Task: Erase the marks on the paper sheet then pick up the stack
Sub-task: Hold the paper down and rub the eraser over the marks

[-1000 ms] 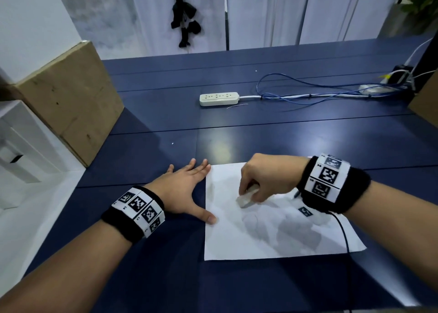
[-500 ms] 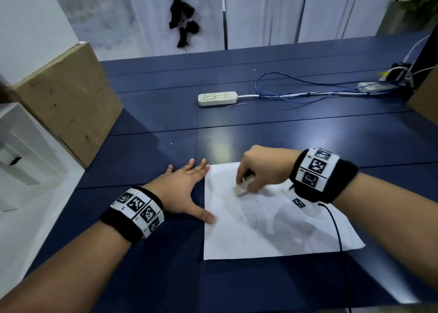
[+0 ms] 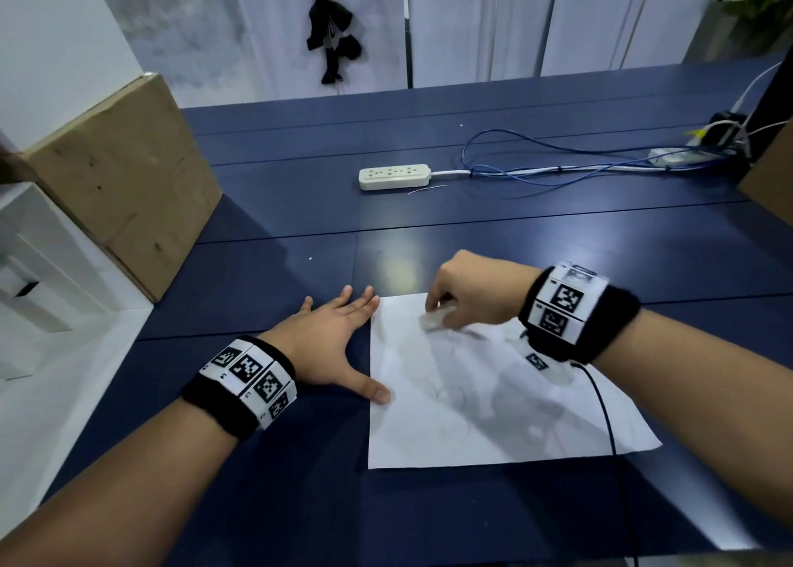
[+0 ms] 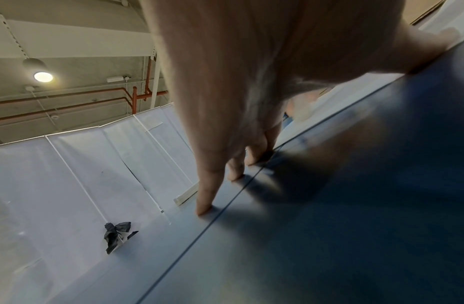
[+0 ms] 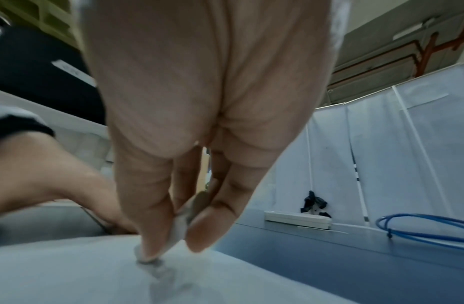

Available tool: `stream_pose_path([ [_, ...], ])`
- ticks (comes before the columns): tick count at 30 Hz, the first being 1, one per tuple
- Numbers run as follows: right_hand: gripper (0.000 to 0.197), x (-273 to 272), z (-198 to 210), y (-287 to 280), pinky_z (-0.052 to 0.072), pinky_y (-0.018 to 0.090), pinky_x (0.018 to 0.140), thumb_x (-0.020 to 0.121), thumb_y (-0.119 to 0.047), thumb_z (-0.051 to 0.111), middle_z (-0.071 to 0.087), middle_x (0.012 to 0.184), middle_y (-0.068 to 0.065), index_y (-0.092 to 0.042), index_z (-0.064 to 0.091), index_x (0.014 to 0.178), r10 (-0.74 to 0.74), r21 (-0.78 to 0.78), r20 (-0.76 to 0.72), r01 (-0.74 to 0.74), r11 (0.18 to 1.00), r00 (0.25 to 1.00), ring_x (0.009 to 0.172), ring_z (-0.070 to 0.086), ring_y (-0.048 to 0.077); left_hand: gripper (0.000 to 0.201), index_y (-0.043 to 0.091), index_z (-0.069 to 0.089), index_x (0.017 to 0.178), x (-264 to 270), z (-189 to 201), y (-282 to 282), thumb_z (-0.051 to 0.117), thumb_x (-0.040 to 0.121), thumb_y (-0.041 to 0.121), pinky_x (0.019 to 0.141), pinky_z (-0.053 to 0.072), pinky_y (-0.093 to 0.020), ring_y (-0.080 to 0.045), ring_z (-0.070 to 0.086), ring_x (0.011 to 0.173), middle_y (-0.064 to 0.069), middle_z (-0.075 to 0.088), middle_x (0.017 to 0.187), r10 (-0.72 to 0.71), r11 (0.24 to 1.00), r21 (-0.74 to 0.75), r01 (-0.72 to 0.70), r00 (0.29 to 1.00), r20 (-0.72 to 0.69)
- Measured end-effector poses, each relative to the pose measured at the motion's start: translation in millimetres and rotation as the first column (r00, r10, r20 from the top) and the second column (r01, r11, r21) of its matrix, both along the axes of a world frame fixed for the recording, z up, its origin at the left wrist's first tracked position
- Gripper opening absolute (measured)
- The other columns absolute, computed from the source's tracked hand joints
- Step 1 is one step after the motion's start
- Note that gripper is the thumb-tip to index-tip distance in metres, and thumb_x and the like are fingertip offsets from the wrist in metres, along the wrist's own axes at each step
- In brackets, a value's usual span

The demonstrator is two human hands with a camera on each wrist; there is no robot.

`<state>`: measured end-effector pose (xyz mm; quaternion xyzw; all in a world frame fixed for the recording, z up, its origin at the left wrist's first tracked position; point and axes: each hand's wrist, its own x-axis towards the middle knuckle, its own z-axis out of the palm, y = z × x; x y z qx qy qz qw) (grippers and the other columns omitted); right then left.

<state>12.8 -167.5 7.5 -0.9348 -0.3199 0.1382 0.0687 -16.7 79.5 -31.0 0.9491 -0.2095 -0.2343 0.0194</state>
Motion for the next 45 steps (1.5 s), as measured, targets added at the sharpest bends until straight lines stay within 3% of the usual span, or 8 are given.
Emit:
stream_pose_path([
  [4,0.029,16,-4,-2,0.056,0.038,0.082,0.076,-0.018,0.071,0.076,0.095,0.005,-0.019,0.077,0.104,-0.082,0.033,0.031,0.081,0.996,0.996,0.09,0.067,0.025,0.147,0.028,-0.009,0.159,-1,0,0,0.06,0.049,0.097,0.121,-0.001,-0.06,-0.007,-0.018,0.151,0.019,-0.018,0.163,0.002,1.0,0.003,-0.002,1.0,0.001],
  [10,0.027,-20,-4,-9,0.054,0.029,0.074,0.077,-0.026,0.074,0.072,0.092,-0.008,-0.028,0.076,0.103,0.077,-0.039,-0.158,-0.084,0.996,0.984,0.079,0.061,0.01,0.147,0.029,-0.01,0.159,1,-2,1,0.059,0.048,0.098,0.121,-0.002,-0.061,-0.007,-0.019,0.15,0.019,-0.018,0.163,-0.003,1.0,0.004,0.003,1.0,-0.005],
  [16,0.028,16,-5,0,0.056,0.037,0.08,0.078,-0.017,0.07,0.075,0.096,0.006,-0.018,0.076,0.105,-0.077,0.039,0.037,0.076,0.996,0.996,0.091,0.067,0.026,0.146,0.028,-0.009,0.159,-1,2,-1,0.059,0.05,0.097,0.121,-0.001,-0.061,-0.008,-0.019,0.15,0.02,-0.019,0.162,0.0,1.0,0.009,0.001,1.0,-0.01],
  [23,0.029,-20,-7,-13,0.056,0.033,0.075,0.073,-0.027,0.073,0.074,0.09,-0.007,-0.029,0.077,0.101,0.076,-0.03,-0.145,-0.081,0.996,0.986,0.083,0.066,0.013,0.147,0.028,-0.01,0.159,0,-1,1,0.059,0.049,0.097,0.121,-0.001,-0.061,-0.007,-0.019,0.15,0.019,-0.019,0.162,-0.001,1.0,-0.002,0.001,1.0,-0.011],
  [31,0.028,19,-6,-3,0.056,0.038,0.082,0.079,-0.025,0.068,0.075,0.094,0.004,-0.019,0.077,0.104,-0.083,0.04,0.013,0.082,0.996,0.997,0.089,0.066,0.025,0.147,0.03,-0.009,0.159,1,-1,0,0.057,0.047,0.099,0.121,-0.001,-0.061,-0.008,-0.018,0.151,0.02,-0.019,0.162,-0.002,1.0,0.005,0.002,1.0,-0.009],
  [35,0.04,-14,-3,-13,0.057,0.033,0.076,0.067,-0.045,0.064,0.074,0.091,-0.006,-0.028,0.077,0.1,0.046,-0.018,-0.145,-0.049,0.999,0.988,0.084,0.067,0.014,0.147,0.03,-0.01,0.159,1,-2,1,0.058,0.048,0.098,0.121,-0.001,-0.061,-0.007,-0.018,0.151,0.019,-0.019,0.162,-0.003,1.0,0.002,0.003,1.0,-0.009],
  [37,0.031,-22,-4,-14,0.056,0.032,0.076,0.073,-0.037,0.071,0.073,0.092,-0.006,-0.029,0.076,0.102,0.073,-0.035,-0.185,-0.081,0.996,0.98,0.083,0.065,0.012,0.147,0.03,-0.01,0.159,1,-3,1,0.058,0.048,0.098,0.121,-0.001,-0.061,-0.008,-0.018,0.151,0.019,-0.019,0.162,-0.004,1.0,0.004,0.004,1.0,-0.01],
  [45,0.026,18,-8,-9,0.056,0.04,0.082,0.081,-0.025,0.068,0.075,0.095,0.005,-0.019,0.077,0.105,-0.094,0.053,0.025,0.092,0.994,0.995,0.089,0.067,0.026,0.147,0.029,-0.009,0.159,0,1,-1,0.058,0.049,0.098,0.121,-0.001,-0.061,-0.008,-0.018,0.151,0.02,-0.019,0.162,0.002,1.0,0.007,-0.002,1.0,-0.012],
])
